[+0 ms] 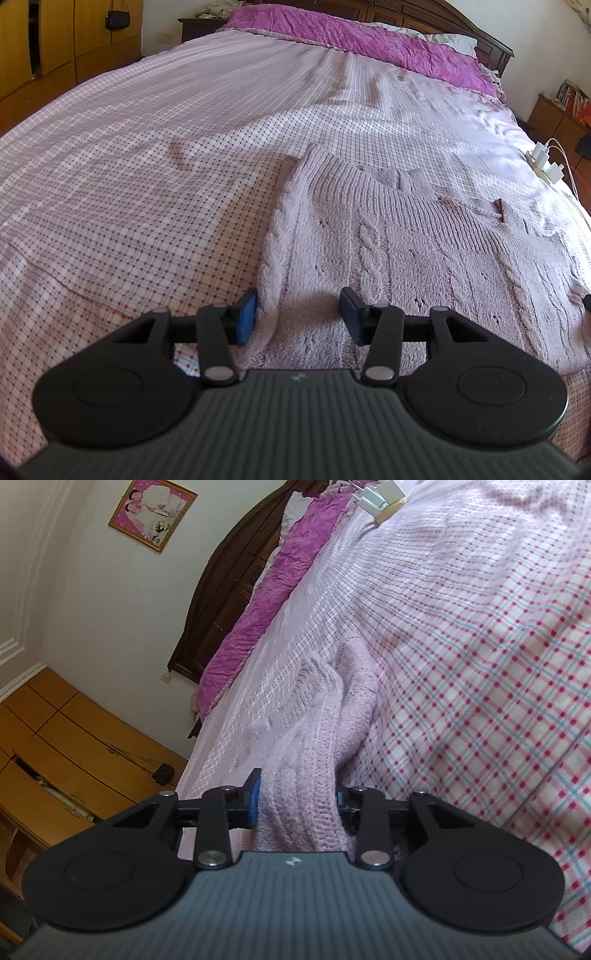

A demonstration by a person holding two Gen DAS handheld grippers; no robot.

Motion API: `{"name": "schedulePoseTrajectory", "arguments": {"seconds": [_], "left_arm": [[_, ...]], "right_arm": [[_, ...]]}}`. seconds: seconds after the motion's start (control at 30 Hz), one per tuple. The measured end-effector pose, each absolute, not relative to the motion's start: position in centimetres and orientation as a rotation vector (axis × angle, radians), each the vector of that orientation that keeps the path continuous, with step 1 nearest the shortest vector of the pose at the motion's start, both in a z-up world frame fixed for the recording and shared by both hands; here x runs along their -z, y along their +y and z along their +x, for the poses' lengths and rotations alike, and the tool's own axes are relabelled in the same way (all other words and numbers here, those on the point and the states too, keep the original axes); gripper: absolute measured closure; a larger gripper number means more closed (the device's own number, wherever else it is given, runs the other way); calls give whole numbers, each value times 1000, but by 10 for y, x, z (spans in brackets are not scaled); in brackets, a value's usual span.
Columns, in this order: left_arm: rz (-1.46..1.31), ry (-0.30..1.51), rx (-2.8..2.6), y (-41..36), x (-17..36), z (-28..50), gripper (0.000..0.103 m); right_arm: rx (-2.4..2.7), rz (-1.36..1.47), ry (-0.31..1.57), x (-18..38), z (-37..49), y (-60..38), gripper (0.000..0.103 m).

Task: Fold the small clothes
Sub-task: 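Grasp the cardigan side edge with the right gripper and lift it, then fold the lifted side over the cardigan body with the right gripper, release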

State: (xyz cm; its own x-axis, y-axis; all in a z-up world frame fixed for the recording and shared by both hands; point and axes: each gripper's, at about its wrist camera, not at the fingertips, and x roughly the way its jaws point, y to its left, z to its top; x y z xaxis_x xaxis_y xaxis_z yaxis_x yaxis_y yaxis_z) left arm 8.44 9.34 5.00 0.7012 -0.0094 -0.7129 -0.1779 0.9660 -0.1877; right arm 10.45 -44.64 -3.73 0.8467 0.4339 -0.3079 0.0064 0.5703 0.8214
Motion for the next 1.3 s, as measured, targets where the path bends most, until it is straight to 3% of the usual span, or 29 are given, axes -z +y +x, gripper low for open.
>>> {"name": "schedulePoseTrajectory", "arguments": {"seconds": [0.53, 1.3], "left_arm": [[-251, 775, -91, 99, -62, 76, 53], [-280, 713, -105, 134, -79, 51, 53]], "right_arm": [[-393, 804, 406, -40, 107, -404, 71], [-639, 729, 385, -110, 116, -293, 74]]}}
